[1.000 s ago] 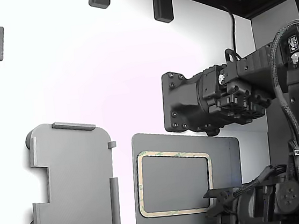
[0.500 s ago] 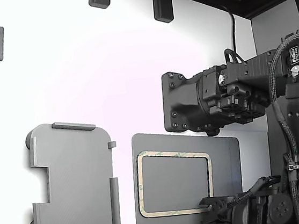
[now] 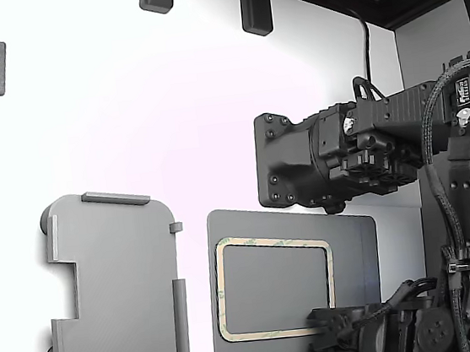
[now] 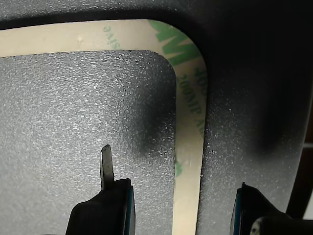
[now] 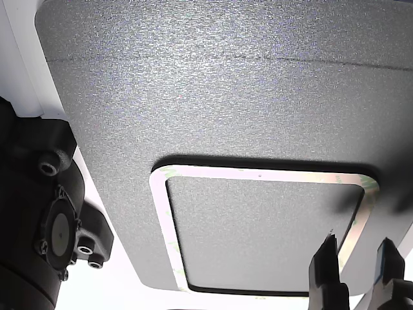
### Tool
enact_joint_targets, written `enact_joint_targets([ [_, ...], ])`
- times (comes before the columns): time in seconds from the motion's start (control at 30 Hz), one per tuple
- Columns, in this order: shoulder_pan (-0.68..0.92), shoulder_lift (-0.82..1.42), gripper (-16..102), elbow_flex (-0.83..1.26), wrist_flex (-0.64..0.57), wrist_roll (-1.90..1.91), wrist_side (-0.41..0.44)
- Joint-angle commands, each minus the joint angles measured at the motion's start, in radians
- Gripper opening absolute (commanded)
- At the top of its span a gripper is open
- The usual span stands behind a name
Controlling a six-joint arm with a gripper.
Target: Grab top frame and put it into gray box.
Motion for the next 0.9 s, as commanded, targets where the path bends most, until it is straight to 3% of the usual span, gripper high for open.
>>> enact_joint_targets([
  [0.0,-0.009,0.014,81,-0.015,-0.009,0.008,-0.003],
  [0.87,-0.005,-0.035,62,-0.034,-0.025,-0.034,-0.006],
])
